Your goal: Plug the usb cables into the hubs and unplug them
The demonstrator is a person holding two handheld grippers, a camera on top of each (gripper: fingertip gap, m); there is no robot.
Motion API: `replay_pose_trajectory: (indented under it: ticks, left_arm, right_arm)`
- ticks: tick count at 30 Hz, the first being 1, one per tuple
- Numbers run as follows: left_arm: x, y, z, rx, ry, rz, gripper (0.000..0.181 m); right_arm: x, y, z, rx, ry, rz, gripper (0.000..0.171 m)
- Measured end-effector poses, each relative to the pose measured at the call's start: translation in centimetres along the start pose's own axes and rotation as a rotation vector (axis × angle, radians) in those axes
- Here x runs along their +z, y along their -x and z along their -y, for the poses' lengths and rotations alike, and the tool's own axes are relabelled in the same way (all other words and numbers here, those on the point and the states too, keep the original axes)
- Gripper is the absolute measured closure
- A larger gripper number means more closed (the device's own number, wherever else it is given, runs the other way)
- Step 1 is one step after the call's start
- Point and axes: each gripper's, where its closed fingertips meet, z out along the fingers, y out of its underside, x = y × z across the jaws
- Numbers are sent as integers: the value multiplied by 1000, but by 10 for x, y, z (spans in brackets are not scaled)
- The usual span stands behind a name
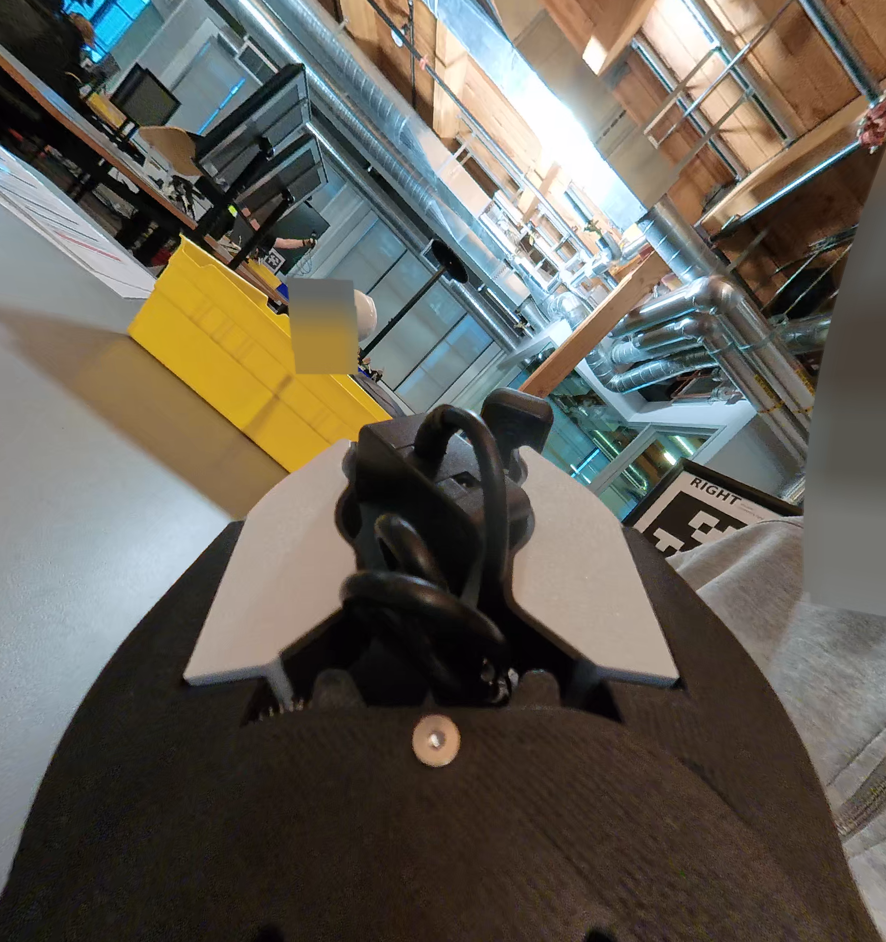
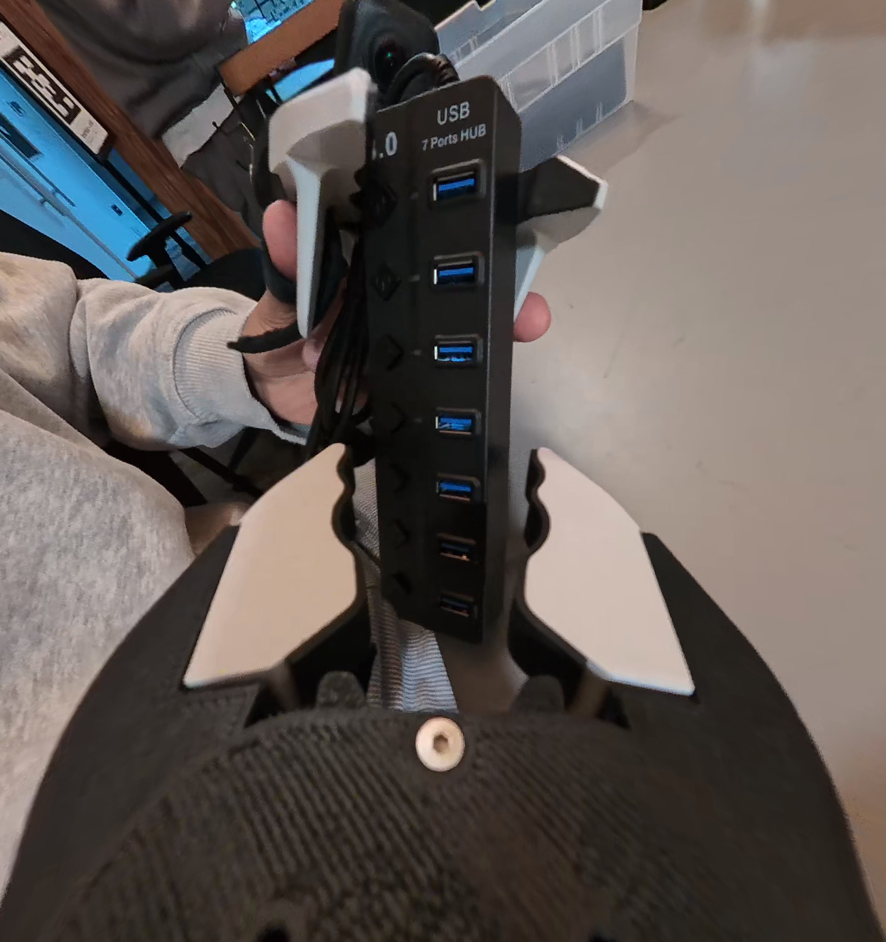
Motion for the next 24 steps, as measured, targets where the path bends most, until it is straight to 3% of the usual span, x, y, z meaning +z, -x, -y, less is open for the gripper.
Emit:
replay_pose_trajectory:
  ticks: [4, 7, 11, 16, 18, 24]
  left_arm:
    - [-2, -3, 9, -49, -43, -34, 126]
    - [-5, 3, 11, -7, -55, 14, 126]
    - [1, -2, 7, 29, -50, 22, 125]
    - [12, -15, -6, -11, -45, -11, 120]
    - [13, -19, -6, -52, -57, -42, 107]
    - [14, -30, -5, -84, -29, -130, 79]
  right_arm:
    - [-4, 8, 6, 175, -58, 156, 80]
    - [-8, 7, 17, 234, -128, 187, 80]
    - [1, 10, 8, 126, -60, 121, 77]
    - [16, 13, -13, -23, 87, 16, 87]
    - [13, 12, -15, 2, 109, 14, 102]
    - [7, 19, -8, 86, 72, 102, 103]
